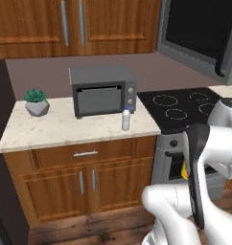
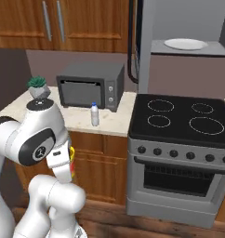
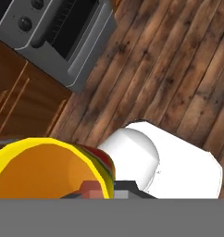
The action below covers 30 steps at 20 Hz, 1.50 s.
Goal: Place the microwavable item in the microwave. Then, close the microwave door and press the start button.
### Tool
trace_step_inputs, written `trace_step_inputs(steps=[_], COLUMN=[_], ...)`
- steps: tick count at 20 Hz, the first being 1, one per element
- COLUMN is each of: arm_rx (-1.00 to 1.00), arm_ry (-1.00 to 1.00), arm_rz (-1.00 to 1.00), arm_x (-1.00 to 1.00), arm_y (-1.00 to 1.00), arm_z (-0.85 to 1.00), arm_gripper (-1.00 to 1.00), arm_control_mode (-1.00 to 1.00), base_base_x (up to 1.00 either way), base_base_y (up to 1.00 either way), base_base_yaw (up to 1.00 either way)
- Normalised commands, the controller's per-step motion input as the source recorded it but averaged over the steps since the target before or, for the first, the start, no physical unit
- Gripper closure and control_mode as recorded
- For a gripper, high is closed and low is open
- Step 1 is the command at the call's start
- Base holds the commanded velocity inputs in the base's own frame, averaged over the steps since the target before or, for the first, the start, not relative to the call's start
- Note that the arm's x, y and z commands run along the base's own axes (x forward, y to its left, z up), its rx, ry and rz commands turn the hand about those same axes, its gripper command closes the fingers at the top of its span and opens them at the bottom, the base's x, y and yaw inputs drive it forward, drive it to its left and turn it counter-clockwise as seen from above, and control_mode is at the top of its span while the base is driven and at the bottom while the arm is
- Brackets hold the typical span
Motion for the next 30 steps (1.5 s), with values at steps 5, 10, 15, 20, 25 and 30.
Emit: trace_step_inputs(steps=[5,10,15,20,25,30], arm_rx=[0.00,0.00,0.00,0.00,0.00,0.00], arm_ry=[0.00,0.00,0.00,0.00,0.00,0.00], arm_rz=[0.00,0.00,0.00,0.00,0.00,0.00], arm_x=[0.00,0.00,0.00,0.00,0.00,0.00], arm_y=[0.00,0.00,0.00,0.00,0.00,0.00], arm_z=[0.00,0.00,0.00,0.00,0.00,0.00], arm_gripper=[1.00,1.00,1.00,1.00,1.00,1.00], arm_control_mode=[1.00,1.00,1.00,1.00,1.00,1.00], base_base_x=[-0.08,0.05,0.34,0.55,0.68,0.49], base_base_y=[-1.00,-1.00,-0.70,-0.25,-0.04,-0.19], base_base_yaw=[0.00,0.00,0.00,0.00,0.00,0.01])
